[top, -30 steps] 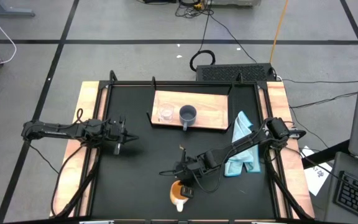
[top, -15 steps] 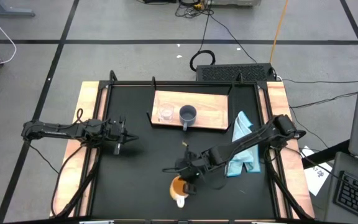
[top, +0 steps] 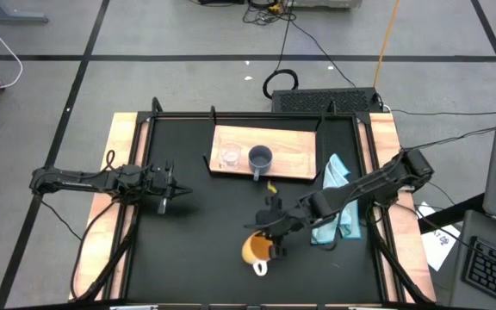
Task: Stack small to large cups/mugs on shelf
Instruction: Put the yellow mug on the shelf
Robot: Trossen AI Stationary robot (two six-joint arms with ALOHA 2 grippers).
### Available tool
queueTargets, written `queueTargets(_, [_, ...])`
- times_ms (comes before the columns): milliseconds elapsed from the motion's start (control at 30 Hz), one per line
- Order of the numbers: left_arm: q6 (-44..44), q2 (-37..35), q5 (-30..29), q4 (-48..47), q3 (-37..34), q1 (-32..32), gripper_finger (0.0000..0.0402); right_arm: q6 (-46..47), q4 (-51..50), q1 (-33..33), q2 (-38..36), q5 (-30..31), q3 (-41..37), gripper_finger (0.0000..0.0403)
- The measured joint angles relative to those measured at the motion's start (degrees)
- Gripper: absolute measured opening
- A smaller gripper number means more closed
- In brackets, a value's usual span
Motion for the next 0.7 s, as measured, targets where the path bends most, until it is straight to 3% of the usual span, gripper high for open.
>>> queueTargets(433, [-0.71,-0.01,0.00,2.85,-0.03,0.00,0.0001,-0.80,16.28,-3.58,-16.27,1.18,-23.97,0.0010])
queueTargets(567, [-0.01,-0.01,0.00,4.67,-0.03,0.00,0.0001,-3.04,18.03,-4.51,-19.36,1.29,-29.31,0.0010])
queueTargets(700, [0.66,-0.01,0.00,5.32,-0.03,0.01,0.0001,-4.90,26.62,-5.06,-21.55,1.21,-35.69,0.0011])
